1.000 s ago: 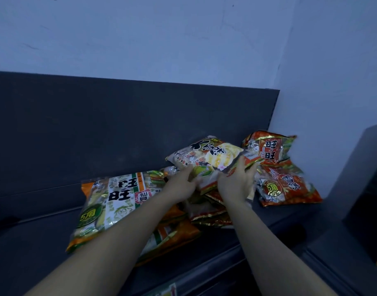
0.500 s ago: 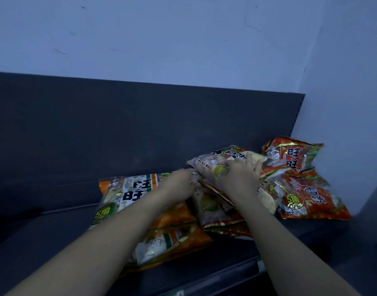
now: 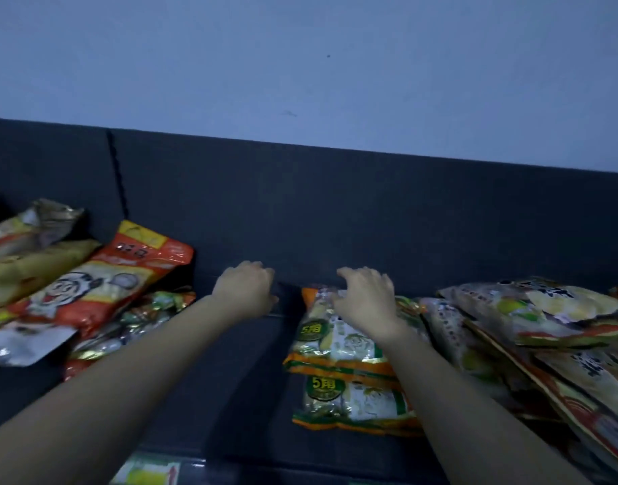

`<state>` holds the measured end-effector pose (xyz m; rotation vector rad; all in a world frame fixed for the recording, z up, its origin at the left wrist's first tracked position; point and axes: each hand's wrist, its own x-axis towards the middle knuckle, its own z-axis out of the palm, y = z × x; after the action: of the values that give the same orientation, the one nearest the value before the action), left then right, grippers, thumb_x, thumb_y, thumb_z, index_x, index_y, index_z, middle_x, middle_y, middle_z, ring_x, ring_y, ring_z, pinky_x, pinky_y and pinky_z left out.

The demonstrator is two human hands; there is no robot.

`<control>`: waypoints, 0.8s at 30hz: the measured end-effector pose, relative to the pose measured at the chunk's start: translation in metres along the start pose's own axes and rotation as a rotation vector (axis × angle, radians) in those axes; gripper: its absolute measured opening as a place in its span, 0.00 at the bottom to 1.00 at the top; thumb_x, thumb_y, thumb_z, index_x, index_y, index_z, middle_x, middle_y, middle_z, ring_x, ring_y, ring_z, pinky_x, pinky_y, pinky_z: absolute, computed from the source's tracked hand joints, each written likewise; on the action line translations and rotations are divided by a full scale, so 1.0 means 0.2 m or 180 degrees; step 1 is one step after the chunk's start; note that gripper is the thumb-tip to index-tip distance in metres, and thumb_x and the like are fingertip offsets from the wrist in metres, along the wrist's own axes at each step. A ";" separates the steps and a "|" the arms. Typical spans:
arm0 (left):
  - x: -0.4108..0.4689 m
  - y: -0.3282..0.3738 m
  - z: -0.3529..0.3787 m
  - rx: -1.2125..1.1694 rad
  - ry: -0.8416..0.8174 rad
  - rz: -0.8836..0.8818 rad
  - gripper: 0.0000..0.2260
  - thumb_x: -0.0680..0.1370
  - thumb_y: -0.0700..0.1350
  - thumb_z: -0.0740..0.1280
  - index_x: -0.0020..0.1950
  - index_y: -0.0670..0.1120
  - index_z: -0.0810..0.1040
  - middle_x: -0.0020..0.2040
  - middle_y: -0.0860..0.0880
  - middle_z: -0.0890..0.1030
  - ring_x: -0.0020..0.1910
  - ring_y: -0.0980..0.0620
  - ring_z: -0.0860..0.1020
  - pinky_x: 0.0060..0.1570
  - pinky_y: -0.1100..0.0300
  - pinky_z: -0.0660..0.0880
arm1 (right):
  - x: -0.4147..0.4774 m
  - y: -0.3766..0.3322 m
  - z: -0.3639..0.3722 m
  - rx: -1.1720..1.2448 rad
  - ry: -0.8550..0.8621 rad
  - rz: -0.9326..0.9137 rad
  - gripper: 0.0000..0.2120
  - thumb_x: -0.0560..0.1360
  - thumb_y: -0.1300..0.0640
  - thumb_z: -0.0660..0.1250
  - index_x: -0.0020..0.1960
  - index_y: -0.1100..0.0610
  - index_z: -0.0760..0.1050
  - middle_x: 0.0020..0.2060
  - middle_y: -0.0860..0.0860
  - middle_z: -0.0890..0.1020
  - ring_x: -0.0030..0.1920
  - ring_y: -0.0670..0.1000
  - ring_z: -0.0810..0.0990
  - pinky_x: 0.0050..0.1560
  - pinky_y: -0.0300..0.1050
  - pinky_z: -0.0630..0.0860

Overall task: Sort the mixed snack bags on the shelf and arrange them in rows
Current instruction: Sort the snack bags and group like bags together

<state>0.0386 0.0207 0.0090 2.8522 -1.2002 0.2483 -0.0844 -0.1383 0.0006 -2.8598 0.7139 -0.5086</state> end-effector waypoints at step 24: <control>-0.59 -1.46 0.09 -0.0292 -0.0338 -0.1399 0.25 0.80 0.59 0.58 0.69 0.44 0.66 0.66 0.42 0.71 0.65 0.41 0.71 0.57 0.50 0.71 | 0.08 -1.50 0.50 0.1015 -0.1271 -0.0558 0.19 0.75 0.42 0.66 0.60 0.52 0.75 0.55 0.49 0.80 0.57 0.53 0.78 0.52 0.47 0.76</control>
<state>0.1675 0.3071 -0.0200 2.9775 -0.5485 0.0239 0.0935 0.1226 -0.0204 -2.6099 0.2859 -0.0526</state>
